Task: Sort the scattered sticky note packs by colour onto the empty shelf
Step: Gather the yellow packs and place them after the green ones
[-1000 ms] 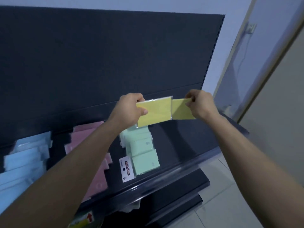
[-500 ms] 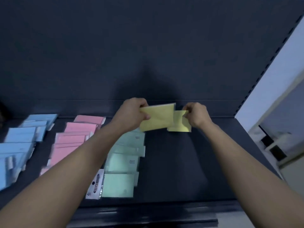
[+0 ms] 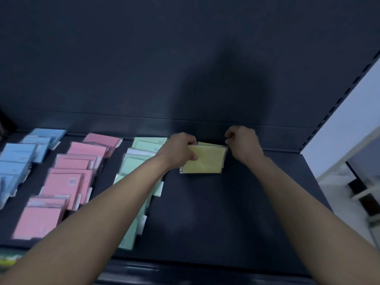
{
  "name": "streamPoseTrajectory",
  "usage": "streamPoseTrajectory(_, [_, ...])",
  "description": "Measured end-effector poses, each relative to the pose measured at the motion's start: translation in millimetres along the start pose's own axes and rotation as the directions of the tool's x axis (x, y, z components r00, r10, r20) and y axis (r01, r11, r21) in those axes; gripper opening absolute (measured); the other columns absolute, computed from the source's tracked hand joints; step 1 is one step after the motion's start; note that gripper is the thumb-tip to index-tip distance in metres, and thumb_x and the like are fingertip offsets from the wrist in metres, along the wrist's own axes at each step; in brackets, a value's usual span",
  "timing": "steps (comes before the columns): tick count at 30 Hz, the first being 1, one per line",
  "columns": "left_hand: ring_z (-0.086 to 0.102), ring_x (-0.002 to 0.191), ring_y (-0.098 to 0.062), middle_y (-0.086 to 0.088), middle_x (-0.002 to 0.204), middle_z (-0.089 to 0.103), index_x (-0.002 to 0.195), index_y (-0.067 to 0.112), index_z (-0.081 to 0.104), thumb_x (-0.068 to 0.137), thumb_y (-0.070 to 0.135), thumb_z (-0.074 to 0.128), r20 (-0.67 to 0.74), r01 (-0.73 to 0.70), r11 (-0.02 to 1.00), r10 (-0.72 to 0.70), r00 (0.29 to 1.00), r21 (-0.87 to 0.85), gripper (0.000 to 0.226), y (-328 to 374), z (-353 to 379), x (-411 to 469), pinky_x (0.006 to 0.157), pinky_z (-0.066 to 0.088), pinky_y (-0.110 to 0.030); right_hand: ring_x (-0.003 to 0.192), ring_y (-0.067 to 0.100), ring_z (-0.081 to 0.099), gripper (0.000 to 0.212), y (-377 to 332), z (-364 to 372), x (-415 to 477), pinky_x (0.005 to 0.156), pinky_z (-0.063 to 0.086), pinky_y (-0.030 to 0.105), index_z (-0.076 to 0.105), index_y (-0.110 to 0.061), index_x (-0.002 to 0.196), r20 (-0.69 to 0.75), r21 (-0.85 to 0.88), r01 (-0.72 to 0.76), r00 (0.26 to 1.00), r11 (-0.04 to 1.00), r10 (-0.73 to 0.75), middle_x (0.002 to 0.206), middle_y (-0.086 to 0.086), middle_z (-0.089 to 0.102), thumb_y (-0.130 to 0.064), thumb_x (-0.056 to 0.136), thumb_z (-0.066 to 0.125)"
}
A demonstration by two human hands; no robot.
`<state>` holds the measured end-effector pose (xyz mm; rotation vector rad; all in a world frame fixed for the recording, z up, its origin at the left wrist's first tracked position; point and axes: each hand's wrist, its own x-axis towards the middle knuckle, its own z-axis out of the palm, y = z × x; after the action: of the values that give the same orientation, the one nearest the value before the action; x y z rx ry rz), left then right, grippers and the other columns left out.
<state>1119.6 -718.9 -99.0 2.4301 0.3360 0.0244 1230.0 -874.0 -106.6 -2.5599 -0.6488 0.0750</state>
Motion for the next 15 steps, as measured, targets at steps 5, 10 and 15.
streamPoseTrajectory(5, [0.054,0.083,-0.021,-0.007,0.092,0.060,0.090,0.012,0.061,0.074,0.013,0.074,-0.010,0.050,0.997,-0.050,0.999,0.056,0.020,0,24,18,0.066,0.036,-0.024,0.093,0.025,0.061,0.017,-18,-29,-11,0.081,0.053,0.038,0.066,-0.010,0.105,-0.023,-0.020,0.118,0.993,0.993,-0.118,0.103,0.010,0.066,-0.013,0.094,0.053])
streamPoseTrajectory(10, [0.048,0.110,-0.030,-0.012,0.120,0.047,0.121,0.008,0.052,0.080,0.016,0.069,-0.082,0.028,0.964,-0.007,0.997,0.264,0.045,-4,28,12,0.090,0.044,-0.039,0.095,0.025,0.061,0.018,-48,-45,-23,0.084,0.052,0.036,0.067,-0.012,0.106,-0.005,-0.043,0.195,0.981,0.980,-0.195,0.103,0.009,0.066,-0.018,0.094,0.055])
streamPoseTrajectory(15, [0.051,0.108,-0.032,-0.012,0.116,0.053,0.118,0.008,0.054,0.088,0.014,0.058,-0.282,-0.008,0.925,0.124,0.951,0.379,0.031,-13,-34,-34,0.087,0.043,-0.041,0.096,0.027,0.061,0.021,-118,-43,-29,0.085,0.051,0.039,0.066,-0.012,0.108,0.027,-0.059,0.334,0.943,0.941,-0.332,0.105,0.010,0.066,-0.022,0.093,0.057])
